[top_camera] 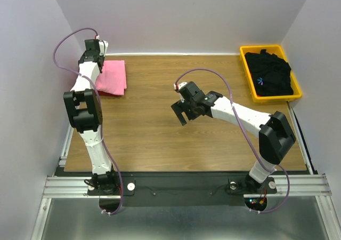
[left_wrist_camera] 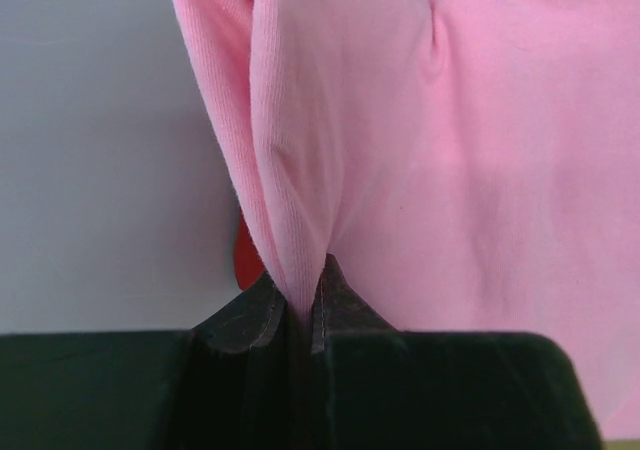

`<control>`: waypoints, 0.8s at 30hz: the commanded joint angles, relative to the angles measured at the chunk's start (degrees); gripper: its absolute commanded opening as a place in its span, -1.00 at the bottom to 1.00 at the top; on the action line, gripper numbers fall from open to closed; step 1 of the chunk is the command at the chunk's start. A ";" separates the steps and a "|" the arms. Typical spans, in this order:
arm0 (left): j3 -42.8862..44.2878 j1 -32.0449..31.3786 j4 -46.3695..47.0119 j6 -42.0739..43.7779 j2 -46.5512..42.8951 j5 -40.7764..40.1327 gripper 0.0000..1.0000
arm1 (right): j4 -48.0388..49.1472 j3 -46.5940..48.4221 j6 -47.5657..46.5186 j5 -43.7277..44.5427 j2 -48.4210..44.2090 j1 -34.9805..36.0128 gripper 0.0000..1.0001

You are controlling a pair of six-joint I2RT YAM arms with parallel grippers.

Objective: Fold and stack the t-shirts
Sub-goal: Neatly place the folded tshirt to the corner

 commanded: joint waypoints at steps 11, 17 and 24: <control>0.84 1.28 14.34 5.14 6.40 -8.14 -0.86 | -2.62 2.28 0.11 2.40 -0.05 -0.15 0.96; 1.20 1.36 15.21 5.06 7.81 -10.07 -0.83 | -3.41 2.80 0.55 2.66 0.39 -0.15 0.96; 0.93 1.28 18.29 5.15 6.94 -15.60 0.13 | -3.76 3.33 1.69 2.92 0.22 -0.15 0.96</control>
